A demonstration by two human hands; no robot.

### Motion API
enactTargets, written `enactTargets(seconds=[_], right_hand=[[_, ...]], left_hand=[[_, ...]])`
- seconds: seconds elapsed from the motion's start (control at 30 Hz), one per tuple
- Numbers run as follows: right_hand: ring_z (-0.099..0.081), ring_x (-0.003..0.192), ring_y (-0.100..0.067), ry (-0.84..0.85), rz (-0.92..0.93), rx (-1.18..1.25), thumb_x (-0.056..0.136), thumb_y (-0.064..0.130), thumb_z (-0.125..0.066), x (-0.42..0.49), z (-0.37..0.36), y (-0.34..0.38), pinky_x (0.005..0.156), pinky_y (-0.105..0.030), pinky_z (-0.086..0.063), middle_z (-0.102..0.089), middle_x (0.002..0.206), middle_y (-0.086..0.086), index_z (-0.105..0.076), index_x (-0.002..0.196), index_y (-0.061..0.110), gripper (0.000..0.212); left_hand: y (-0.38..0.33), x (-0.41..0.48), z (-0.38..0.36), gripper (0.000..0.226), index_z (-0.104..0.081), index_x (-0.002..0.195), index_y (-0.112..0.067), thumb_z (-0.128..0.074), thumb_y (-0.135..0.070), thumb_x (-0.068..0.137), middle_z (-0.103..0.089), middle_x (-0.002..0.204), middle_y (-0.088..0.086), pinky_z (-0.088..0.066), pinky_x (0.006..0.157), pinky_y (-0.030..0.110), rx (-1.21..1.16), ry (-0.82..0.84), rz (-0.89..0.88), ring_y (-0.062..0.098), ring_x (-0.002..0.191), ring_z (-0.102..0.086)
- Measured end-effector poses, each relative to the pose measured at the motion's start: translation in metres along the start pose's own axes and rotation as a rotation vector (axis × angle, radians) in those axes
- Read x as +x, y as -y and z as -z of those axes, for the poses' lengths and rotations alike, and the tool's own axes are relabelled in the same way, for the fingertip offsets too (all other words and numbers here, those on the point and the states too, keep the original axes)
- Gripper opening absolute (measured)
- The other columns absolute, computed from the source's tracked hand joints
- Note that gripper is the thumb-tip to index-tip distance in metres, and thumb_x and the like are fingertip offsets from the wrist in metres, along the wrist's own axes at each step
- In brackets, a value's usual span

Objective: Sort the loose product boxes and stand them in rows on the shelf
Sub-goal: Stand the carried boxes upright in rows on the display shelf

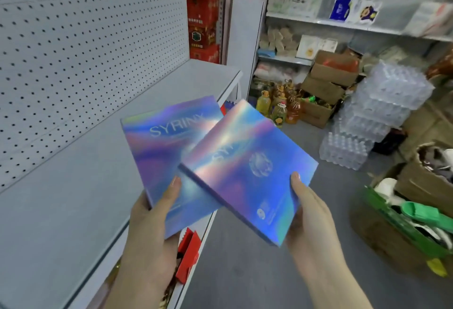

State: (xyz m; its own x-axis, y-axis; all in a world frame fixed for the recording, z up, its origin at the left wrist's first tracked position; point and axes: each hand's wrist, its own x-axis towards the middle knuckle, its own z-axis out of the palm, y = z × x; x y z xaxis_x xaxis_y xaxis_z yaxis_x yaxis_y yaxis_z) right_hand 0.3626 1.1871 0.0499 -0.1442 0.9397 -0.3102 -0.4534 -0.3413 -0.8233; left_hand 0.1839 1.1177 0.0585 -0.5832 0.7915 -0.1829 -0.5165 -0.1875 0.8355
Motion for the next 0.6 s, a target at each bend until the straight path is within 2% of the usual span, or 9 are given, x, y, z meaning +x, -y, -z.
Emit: enactTargets(seconds=[0.1,0.2,0.27,0.33,0.37,0.47,0.53,0.6], right_hand=[[-0.07,0.097,-0.031,0.045,-0.087,0.04,0.084,0.025,-0.061,0.067,0.01,0.017,0.091,-0.053,-0.051,-0.072,0.109,-0.012,-0.064,0.113,0.004,0.036],[-0.07,0.091,-0.028,0.025,-0.063,0.0,0.08,0.019,-0.063,0.142,0.02,0.034,0.086,-0.046,-0.053,-0.072,0.11,-0.013,-0.061,0.111,0.005,0.034],[-0.067,0.101,-0.029,0.073,-0.049,0.018,0.085,0.016,-0.061,0.192,0.026,0.05,0.091,-0.046,-0.049,-0.07,0.116,-0.011,-0.06,0.116,0.007,0.033],[-0.061,0.117,-0.032,0.138,-0.047,0.024,0.087,0.012,-0.058,0.24,0.026,0.072,0.102,-0.051,-0.043,-0.067,0.122,-0.01,-0.058,0.125,0.008,0.038],[-0.059,0.12,-0.032,0.168,-0.036,0.031,0.086,0.01,-0.058,0.263,0.025,0.083,0.104,-0.053,-0.042,-0.066,0.125,-0.01,-0.056,0.128,0.009,0.042],[-0.056,0.124,-0.03,0.27,-0.021,0.009,0.082,0.01,-0.06,0.331,0.016,0.115,0.101,-0.05,-0.046,-0.062,0.131,-0.007,-0.051,0.136,0.013,0.055],[-0.053,0.127,-0.032,0.332,-0.057,0.008,0.08,0.011,-0.063,0.376,0.012,0.123,0.096,-0.049,-0.049,-0.059,0.135,-0.007,-0.047,0.139,0.015,0.062],[-0.05,0.129,-0.036,0.358,-0.117,-0.009,0.077,0.014,-0.069,0.412,0.002,0.126,0.084,-0.044,-0.051,-0.056,0.138,-0.008,-0.044,0.142,0.018,0.07]], left_hand=[[0.02,0.043,-0.026,0.044,-0.066,0.114,-0.016,-0.063,-0.025,0.071,-0.072,0.108,0.006,-0.057,0.062,0.024,0.005,-0.025,-0.029,0.021,0.092,-0.071],[0.041,0.084,-0.057,0.046,-0.064,0.119,-0.015,-0.06,-0.024,0.074,-0.072,0.11,0.006,-0.058,0.066,0.026,0.006,-0.084,-0.081,0.02,0.094,-0.071],[0.051,0.11,-0.079,0.053,-0.064,0.12,-0.017,-0.068,-0.032,0.069,-0.071,0.112,0.004,-0.058,0.062,0.024,-0.023,-0.125,-0.111,0.016,0.093,-0.071],[0.057,0.135,-0.103,0.075,-0.064,0.12,-0.019,-0.081,-0.046,0.052,-0.071,0.114,0.003,-0.056,0.06,0.022,-0.01,-0.176,-0.13,0.015,0.093,-0.07],[0.061,0.148,-0.114,0.077,-0.064,0.121,-0.019,-0.081,-0.046,0.051,-0.071,0.114,0.003,-0.057,0.061,0.022,-0.015,-0.195,-0.146,0.016,0.094,-0.07],[0.066,0.182,-0.149,0.073,-0.064,0.121,-0.018,-0.082,-0.041,0.054,-0.071,0.113,0.005,-0.057,0.075,0.03,-0.03,-0.241,-0.169,0.023,0.1,-0.069],[0.074,0.207,-0.165,0.054,-0.066,0.114,-0.017,-0.075,-0.032,0.063,-0.073,0.107,0.003,-0.057,0.069,0.027,-0.048,-0.298,-0.188,0.018,0.089,-0.072],[0.079,0.234,-0.18,0.039,-0.067,0.109,-0.014,-0.063,-0.021,0.071,-0.073,0.104,0.004,-0.056,0.063,0.023,-0.055,-0.336,-0.195,0.016,0.083,-0.072]])
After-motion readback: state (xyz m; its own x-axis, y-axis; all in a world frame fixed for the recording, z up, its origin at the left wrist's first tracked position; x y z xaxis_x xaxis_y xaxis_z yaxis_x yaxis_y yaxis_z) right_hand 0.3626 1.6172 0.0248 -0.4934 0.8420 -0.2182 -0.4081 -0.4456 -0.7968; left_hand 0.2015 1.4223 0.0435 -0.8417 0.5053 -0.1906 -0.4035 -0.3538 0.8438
